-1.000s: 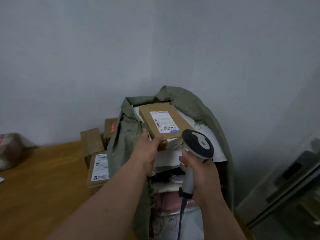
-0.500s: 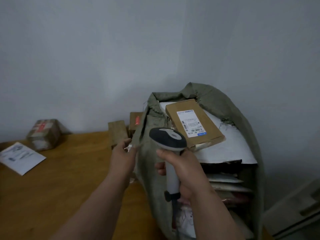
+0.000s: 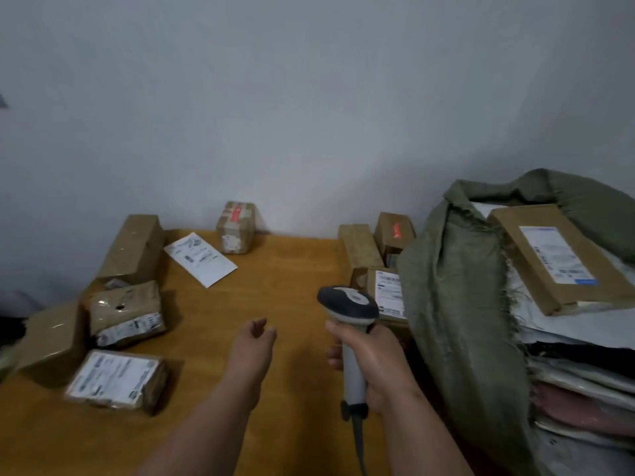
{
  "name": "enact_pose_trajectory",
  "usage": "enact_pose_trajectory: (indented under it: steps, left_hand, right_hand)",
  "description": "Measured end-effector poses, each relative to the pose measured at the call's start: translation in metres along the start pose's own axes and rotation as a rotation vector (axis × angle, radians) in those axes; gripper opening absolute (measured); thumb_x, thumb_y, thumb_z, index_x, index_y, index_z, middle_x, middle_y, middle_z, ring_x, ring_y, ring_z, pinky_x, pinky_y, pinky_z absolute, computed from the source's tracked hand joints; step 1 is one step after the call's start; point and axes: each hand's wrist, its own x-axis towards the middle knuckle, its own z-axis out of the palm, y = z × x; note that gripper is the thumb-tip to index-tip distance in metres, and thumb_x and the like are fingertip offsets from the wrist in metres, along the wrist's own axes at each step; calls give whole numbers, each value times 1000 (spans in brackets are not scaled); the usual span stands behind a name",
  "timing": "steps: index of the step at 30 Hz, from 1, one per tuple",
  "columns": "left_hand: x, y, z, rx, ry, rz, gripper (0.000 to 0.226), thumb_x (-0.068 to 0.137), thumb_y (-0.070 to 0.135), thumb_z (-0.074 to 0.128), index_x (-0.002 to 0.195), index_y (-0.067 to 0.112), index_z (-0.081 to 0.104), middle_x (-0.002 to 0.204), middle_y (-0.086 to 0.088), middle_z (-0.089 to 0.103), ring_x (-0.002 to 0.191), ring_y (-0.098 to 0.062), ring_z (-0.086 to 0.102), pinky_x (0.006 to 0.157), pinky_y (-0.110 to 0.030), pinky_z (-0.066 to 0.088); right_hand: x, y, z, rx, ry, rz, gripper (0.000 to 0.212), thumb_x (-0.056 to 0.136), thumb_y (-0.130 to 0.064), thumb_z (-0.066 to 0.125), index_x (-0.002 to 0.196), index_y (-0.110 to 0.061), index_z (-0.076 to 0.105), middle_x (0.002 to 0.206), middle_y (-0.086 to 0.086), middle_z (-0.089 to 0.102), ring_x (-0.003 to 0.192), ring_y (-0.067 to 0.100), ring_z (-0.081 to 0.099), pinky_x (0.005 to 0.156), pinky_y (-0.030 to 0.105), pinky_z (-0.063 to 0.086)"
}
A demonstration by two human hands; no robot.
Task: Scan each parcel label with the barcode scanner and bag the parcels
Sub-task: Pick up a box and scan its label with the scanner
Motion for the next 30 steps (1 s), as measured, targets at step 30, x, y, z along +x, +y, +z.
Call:
enact_pose_trajectory:
  steps: [30]
  left_hand:
    - [136,-153,-242,-167,422,-409,45,91,42,65,127,17,58,128,-10,61,110,-30,61,97,-45,50]
  right_hand:
    - [93,129,317,-415,-395,263,29,83,-19,80,111,-14,71,97,2,78,90,20,74,82,41,60]
